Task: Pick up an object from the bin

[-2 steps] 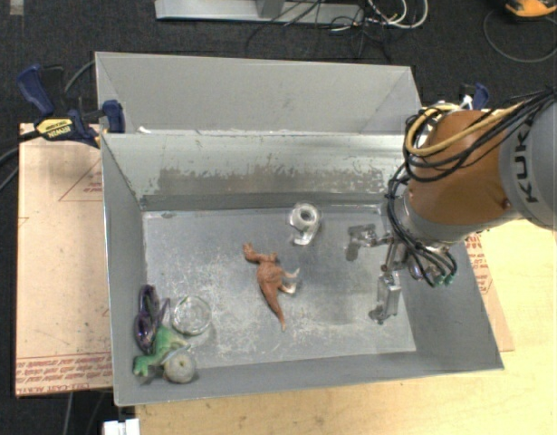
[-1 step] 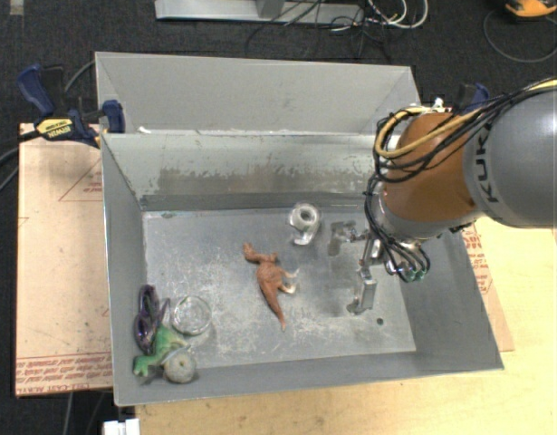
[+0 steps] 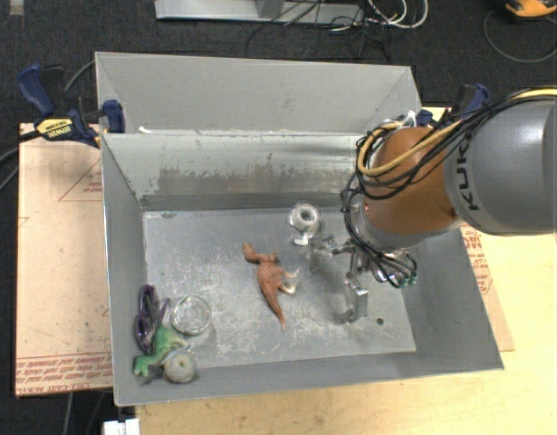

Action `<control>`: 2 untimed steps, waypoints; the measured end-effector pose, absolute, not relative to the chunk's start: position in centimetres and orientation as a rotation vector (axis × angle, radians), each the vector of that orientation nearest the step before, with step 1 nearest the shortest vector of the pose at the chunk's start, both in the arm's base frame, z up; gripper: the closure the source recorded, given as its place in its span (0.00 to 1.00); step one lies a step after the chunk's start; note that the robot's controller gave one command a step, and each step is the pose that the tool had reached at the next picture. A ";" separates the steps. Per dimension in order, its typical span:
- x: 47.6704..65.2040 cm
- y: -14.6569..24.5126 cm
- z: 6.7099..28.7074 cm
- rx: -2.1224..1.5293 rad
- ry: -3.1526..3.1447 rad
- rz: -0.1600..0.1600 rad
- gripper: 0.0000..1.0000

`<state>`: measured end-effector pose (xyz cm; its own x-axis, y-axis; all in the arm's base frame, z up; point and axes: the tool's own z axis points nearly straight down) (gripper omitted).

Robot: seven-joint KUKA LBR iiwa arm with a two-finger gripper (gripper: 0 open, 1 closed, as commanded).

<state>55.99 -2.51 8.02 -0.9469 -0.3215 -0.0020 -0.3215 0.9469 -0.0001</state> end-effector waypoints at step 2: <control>56.8 -1.8 7.4 -0.413 3.109 0.002 0.00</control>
Offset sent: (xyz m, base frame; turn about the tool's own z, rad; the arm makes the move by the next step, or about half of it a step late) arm 0.0144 0.0005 -0.0051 0.0332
